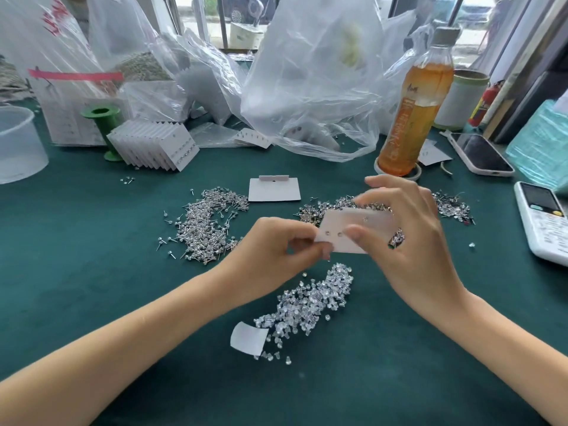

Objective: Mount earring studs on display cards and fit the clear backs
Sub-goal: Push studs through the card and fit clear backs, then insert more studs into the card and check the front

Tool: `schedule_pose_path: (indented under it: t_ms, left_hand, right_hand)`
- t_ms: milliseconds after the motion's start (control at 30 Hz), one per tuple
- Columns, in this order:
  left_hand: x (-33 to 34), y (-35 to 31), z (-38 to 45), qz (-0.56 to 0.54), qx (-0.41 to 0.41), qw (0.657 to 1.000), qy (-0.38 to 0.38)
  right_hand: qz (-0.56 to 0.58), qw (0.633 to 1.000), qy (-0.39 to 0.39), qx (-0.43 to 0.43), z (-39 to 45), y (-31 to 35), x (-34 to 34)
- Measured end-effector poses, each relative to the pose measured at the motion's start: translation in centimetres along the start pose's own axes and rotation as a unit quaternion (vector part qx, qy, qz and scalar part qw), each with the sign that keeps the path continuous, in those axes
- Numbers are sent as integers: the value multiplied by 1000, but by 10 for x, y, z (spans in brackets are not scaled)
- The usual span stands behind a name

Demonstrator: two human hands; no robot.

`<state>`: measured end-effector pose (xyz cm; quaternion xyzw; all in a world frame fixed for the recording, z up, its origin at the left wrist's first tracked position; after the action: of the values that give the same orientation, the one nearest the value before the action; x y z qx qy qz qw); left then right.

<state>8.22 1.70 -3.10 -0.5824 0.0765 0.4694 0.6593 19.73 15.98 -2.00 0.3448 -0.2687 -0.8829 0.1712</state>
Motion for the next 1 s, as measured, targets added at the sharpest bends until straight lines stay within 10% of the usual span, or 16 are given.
schedule_pose_path:
  t_ms: [233, 433, 567, 800, 1000]
  left_hand:
    - [-13, 4, 7, -229, -148, 961, 55]
    - [-41, 21, 3, 69, -96, 986, -118]
    - [-58, 24, -3, 205, 52, 976, -56]
    - [-83, 54, -16, 182, 5, 980, -80]
    - [-101, 87, -23, 204, -74, 964, -153]
  right_hand:
    - [301, 904, 105, 285, 11, -12, -2]
    - [313, 887, 101, 325, 24, -8, 19]
    - [337, 871, 130, 334, 34, 2, 44]
    - [335, 846, 197, 365, 46, 13, 91]
    - [159, 940, 190, 234, 43, 17, 112]
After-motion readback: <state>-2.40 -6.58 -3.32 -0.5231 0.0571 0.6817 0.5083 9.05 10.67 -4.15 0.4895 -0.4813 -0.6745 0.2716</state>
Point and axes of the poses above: each hand's wrist, its own z-axis towards the middle knuckle, its own x-axis out of the palm, y = z × x, the point moved 2 cm from there along z, towards the middle knuckle, and after that the axes turned 7 degrees about z, right-handed, at the moved point
